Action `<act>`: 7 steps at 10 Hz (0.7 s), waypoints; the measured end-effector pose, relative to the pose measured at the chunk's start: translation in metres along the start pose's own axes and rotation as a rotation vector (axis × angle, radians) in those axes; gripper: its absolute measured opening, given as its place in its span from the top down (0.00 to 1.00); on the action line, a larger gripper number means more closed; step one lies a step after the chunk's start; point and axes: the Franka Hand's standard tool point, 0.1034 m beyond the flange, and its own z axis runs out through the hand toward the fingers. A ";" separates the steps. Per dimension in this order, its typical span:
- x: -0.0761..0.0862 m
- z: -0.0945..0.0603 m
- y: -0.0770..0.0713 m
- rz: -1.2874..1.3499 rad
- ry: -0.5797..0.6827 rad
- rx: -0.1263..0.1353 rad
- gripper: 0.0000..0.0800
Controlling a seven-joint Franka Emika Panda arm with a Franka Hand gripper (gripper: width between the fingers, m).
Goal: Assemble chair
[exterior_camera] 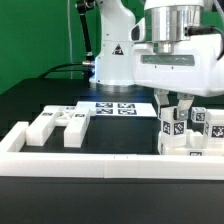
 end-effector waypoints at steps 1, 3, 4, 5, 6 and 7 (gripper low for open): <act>-0.001 0.000 0.000 0.117 -0.004 0.000 0.64; -0.002 0.001 -0.001 0.268 -0.009 -0.004 0.64; -0.004 0.001 -0.001 0.384 -0.007 -0.005 0.64; -0.005 0.001 -0.001 0.446 -0.006 -0.006 0.64; -0.005 0.001 -0.001 0.511 -0.007 -0.005 0.64; -0.004 0.001 -0.002 0.560 -0.010 -0.002 0.64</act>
Offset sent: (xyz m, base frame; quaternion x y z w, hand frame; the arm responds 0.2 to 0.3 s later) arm -0.0073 0.0008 -0.0040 -0.0248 0.0240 0.2851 0.9579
